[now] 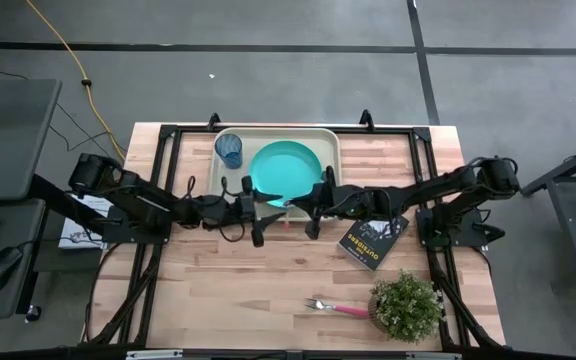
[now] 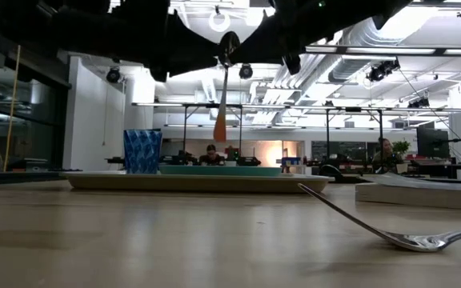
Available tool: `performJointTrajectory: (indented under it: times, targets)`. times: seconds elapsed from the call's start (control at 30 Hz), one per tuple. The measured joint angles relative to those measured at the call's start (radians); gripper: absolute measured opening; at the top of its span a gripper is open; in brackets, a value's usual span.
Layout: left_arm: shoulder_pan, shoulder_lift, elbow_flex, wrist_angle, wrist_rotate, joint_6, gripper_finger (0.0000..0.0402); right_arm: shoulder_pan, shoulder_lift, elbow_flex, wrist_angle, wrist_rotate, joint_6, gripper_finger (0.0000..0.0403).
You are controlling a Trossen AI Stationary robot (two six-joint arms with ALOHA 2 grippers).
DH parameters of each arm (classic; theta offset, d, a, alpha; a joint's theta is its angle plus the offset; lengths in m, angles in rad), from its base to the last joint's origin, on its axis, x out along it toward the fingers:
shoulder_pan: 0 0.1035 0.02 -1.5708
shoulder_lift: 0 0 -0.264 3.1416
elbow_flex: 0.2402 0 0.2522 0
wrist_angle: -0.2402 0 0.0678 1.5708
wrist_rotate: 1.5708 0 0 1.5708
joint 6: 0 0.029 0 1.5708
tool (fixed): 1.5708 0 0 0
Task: Pick and place plate/cup/fork/spoon on tray
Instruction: Put the orange spoon on the white tray beside the light blue plate
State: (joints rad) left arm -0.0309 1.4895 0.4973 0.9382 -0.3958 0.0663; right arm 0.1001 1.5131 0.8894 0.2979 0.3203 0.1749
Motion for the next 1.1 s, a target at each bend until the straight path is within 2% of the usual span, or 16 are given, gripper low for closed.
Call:
performJointTrajectory:
  times: [0.27, 0.5, 0.7, 0.9, 1.1]
  targets:
    - [0.027, 0.039, 0.030, 0.008, 0.031, -0.036, 0.0205, -0.001, 0.000, 0.000, 0.013, -0.018, 0.003, 0.0000]
    - [0.016, 0.076, 0.081, 0.010, 0.036, 0.009, 0.0205, -0.001, 0.001, 0.000, -0.012, -0.026, 0.005, 0.0000]
    - [0.015, 0.060, 0.073, -0.023, -0.030, 0.016, 0.0196, -0.001, 0.001, 0.000, -0.023, -0.025, 0.002, 0.0000]
    - [0.015, 0.060, 0.072, -0.030, -0.096, 0.015, 0.0149, -0.002, 0.001, 0.000, -0.024, -0.002, 0.003, 0.0000]
    - [0.015, 0.060, 0.072, -0.034, -0.108, 0.015, 0.0072, -0.002, 0.001, 0.000, -0.024, 0.006, 0.002, 0.0000]
